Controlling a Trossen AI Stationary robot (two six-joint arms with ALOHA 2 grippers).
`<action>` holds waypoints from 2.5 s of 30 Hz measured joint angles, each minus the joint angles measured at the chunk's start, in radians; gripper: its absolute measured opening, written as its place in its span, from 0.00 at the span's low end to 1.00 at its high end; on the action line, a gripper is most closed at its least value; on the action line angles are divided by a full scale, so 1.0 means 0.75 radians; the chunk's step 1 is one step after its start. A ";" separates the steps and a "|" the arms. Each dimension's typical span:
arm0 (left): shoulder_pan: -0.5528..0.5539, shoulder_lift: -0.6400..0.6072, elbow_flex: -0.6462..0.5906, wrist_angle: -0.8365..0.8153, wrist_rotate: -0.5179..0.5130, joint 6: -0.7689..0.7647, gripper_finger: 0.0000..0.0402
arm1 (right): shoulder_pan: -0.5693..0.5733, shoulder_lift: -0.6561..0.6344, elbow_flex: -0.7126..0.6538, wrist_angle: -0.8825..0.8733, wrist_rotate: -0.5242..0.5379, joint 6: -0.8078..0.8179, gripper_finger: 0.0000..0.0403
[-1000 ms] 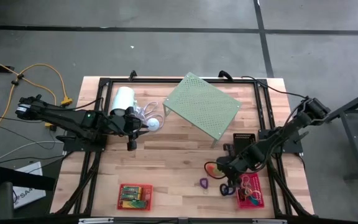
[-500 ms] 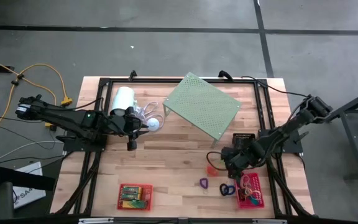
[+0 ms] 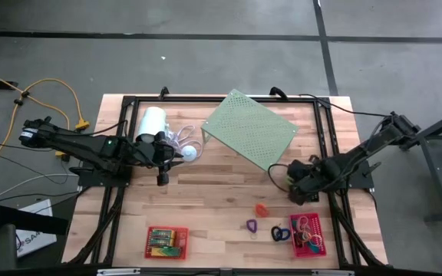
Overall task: Pick & Place Office Desk Supplies
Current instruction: Put the green spring keychain into the black bin, then put the black spring keychain into the black bin
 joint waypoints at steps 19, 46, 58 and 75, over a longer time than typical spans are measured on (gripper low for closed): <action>0.000 0.000 0.000 0.000 0.000 0.000 0.22 | -0.001 -0.011 -0.112 -0.159 0.052 0.330 0.05; 0.000 0.000 0.000 0.000 0.000 0.000 0.22 | -0.034 -0.011 -0.440 0.224 -0.015 0.372 0.07; 0.000 0.000 0.000 0.000 0.000 0.000 0.22 | -0.034 -0.011 -0.440 0.225 -0.017 0.354 0.27; 0.000 0.000 0.000 0.000 0.000 0.000 0.22 | -0.035 -0.377 -0.393 0.227 -0.009 0.315 0.27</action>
